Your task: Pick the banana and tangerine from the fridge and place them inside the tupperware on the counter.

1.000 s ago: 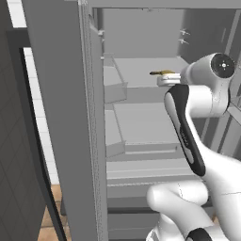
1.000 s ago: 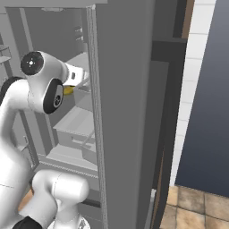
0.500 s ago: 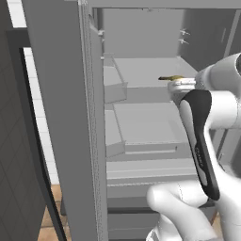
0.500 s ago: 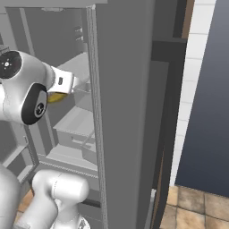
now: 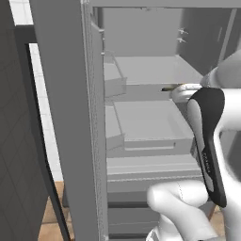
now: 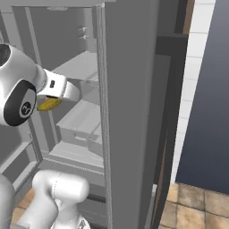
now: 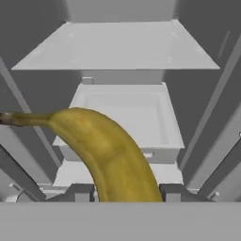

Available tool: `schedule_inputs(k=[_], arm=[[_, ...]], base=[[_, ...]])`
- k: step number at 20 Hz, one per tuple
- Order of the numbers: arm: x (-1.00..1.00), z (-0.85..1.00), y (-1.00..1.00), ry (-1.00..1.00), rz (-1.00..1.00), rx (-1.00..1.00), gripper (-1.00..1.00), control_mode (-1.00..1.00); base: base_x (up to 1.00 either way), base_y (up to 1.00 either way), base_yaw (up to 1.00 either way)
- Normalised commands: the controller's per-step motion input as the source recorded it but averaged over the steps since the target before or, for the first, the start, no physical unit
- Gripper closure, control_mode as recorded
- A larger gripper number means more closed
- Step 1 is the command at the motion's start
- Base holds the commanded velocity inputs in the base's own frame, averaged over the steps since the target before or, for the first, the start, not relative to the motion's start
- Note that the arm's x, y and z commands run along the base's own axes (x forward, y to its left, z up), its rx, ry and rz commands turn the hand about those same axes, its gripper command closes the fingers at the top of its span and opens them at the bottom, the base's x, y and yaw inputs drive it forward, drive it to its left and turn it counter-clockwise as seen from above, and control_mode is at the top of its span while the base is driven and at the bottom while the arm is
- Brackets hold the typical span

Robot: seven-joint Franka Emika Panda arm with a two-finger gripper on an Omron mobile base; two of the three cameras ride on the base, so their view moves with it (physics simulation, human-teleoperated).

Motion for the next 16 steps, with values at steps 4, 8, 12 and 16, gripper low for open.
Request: schedule_inputs(k=[4,8,12,16], arm=[[0.00,0.00,0.00,0.00,0.00,0.00,1.00,1.00],[0.00,0.00,0.00,0.00,0.00,0.00,1.00,1.00],[0.00,0.00,0.00,0.00,0.00,0.00,1.00,1.00],[0.00,0.00,0.00,0.00,0.00,0.00,1.00,1.00]], base=[[-0.54,0.28,0.00],[-0.66,0.28,0.00],[-0.72,0.31,-0.04],[-0.82,0.36,-0.12]])
